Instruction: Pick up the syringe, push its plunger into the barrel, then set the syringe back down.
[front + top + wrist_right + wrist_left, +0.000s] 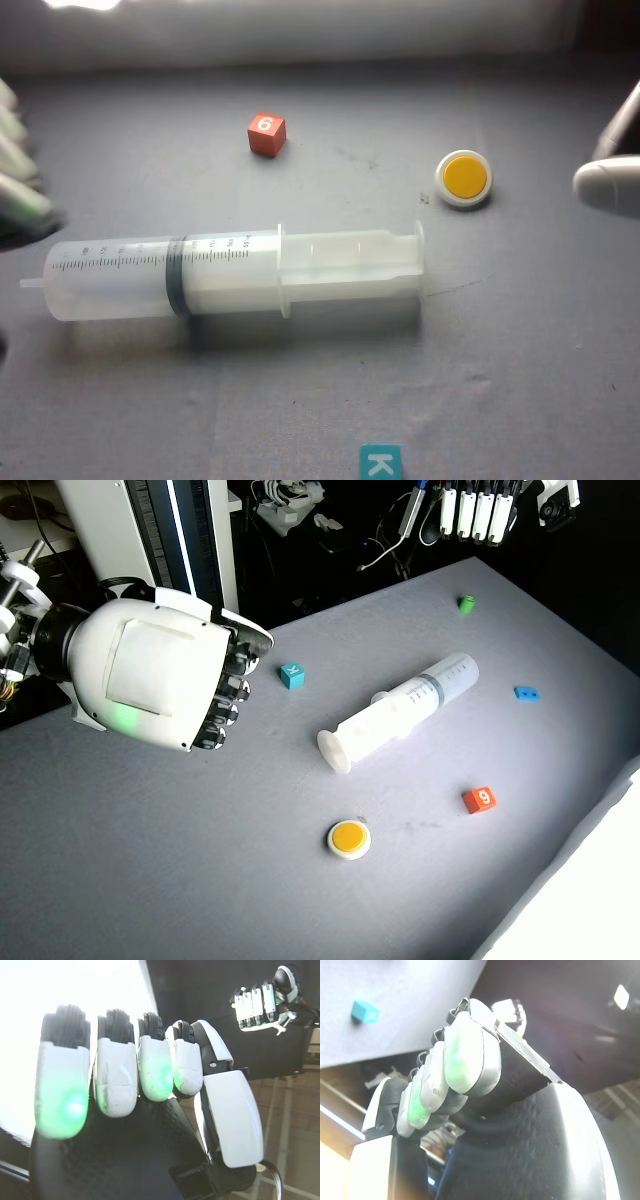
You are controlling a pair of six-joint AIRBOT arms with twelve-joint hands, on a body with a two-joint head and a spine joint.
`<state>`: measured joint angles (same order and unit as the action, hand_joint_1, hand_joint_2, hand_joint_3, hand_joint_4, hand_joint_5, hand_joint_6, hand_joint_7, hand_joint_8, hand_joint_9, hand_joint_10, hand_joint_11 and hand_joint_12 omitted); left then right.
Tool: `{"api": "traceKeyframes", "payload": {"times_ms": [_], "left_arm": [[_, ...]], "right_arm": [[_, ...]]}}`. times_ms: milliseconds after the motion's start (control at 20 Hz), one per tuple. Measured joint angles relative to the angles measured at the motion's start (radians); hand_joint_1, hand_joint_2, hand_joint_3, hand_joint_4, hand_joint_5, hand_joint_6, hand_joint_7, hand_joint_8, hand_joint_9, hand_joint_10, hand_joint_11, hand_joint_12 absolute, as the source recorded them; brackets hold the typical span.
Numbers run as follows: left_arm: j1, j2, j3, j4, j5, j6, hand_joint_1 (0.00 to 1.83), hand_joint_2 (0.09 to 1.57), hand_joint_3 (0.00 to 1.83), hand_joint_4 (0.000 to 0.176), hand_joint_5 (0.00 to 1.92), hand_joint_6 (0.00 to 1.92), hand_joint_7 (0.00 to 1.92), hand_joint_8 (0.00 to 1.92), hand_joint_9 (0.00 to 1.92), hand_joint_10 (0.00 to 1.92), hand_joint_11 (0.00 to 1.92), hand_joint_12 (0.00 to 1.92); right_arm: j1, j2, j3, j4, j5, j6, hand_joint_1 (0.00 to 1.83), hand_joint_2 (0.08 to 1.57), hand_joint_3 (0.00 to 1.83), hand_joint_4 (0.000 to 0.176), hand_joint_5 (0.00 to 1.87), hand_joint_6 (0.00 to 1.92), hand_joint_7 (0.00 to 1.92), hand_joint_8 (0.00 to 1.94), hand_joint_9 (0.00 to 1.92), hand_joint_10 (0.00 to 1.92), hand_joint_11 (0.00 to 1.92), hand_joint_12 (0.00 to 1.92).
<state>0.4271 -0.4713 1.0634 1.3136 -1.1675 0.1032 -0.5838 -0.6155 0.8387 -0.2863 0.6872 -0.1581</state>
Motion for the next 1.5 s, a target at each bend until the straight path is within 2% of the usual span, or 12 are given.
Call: {"api": "traceKeyframes", "payload": {"times_ms": [250,800,1000,1050,1100,1200,1250,1300,1350,1500], "left_arm": [[0.001,-0.001,0.010,0.005,-0.015,0.001,0.00,1.09,0.03,0.000,0.01,0.00,0.00,0.00,0.00,0.00,0.00,0.00],[0.001,-0.001,0.008,0.013,-0.009,0.001,0.00,1.07,0.01,0.000,0.00,0.00,0.00,0.00,0.00,0.00,0.00,0.00],[0.016,0.000,0.008,-0.020,-0.043,0.008,0.00,1.07,0.01,0.000,0.00,0.00,0.00,0.00,0.00,0.00,0.00,0.00],[0.015,0.000,0.008,-0.010,-0.051,0.032,0.00,1.07,0.01,0.000,0.00,0.00,0.00,0.00,0.00,0.00,0.00,0.00],[0.015,0.000,0.008,0.003,-0.052,0.025,0.03,1.07,0.01,0.000,0.00,0.00,0.00,0.00,0.00,0.00,0.00,0.00],[0.014,0.001,0.008,0.036,-0.053,0.018,0.47,1.05,0.00,0.000,0.00,0.00,0.00,0.00,0.00,0.00,0.00,0.00],[0.013,0.001,0.006,0.053,-0.050,0.011,0.65,0.99,0.00,0.000,0.00,0.00,0.00,0.00,0.00,0.00,0.01,0.00],[0.013,0.003,-0.008,0.074,-0.040,-0.008,0.78,0.91,0.00,0.000,0.00,0.00,0.00,0.00,0.00,0.00,0.00,0.16],[0.013,0.003,-0.019,0.084,-0.036,-0.022,0.89,0.88,0.00,0.000,0.00,0.00,0.00,0.00,0.00,0.00,0.00,0.15],[0.009,0.002,-0.054,0.049,0.030,-0.056,0.88,0.89,0.00,0.000,0.00,0.00,0.00,0.00,0.00,0.00,0.00,0.22]], "right_arm": [[-0.035,-0.039,0.000,0.019,0.005,-0.002,0.00,1.17,0.05,0.000,0.00,0.00,0.00,0.00,0.00,0.00,0.00,0.00],[-0.044,-0.087,-0.001,0.074,-0.001,-0.050,0.00,1.20,0.03,0.000,0.00,0.00,0.00,0.00,0.00,0.00,0.00,0.00],[-0.045,-0.091,-0.017,0.072,0.068,-0.056,0.00,1.21,0.03,0.000,0.00,0.00,0.00,0.00,0.00,0.00,0.00,0.00],[-0.056,-0.091,-0.017,0.068,0.107,-0.060,0.00,1.21,0.03,0.000,0.00,0.00,0.00,0.00,0.00,0.00,0.00,0.00],[-0.056,-0.091,-0.017,0.059,0.131,-0.067,0.00,1.22,0.03,0.000,0.00,0.00,0.00,0.00,0.00,0.00,0.00,0.00],[-0.056,-0.091,-0.016,0.053,0.183,-0.067,0.00,1.22,0.03,0.000,0.00,0.00,0.00,0.00,0.00,0.00,0.00,0.00],[-0.056,-0.091,-0.017,0.053,0.195,-0.067,0.00,1.22,0.02,0.000,0.00,0.00,0.00,0.00,0.00,0.00,0.00,0.00],[-0.071,-0.091,-0.016,0.055,0.206,-0.067,0.00,1.21,0.02,0.000,0.00,0.00,0.00,0.00,0.00,0.00,0.00,0.00],[-0.083,-0.091,-0.017,0.053,0.205,-0.068,0.00,1.20,0.01,0.000,0.00,0.00,0.00,0.00,0.00,0.00,0.00,0.00],[-0.105,-0.091,-0.016,0.047,0.190,-0.068,0.00,1.21,0.01,0.000,0.00,0.00,0.00,0.00,0.00,0.00,0.00,0.00]]}}
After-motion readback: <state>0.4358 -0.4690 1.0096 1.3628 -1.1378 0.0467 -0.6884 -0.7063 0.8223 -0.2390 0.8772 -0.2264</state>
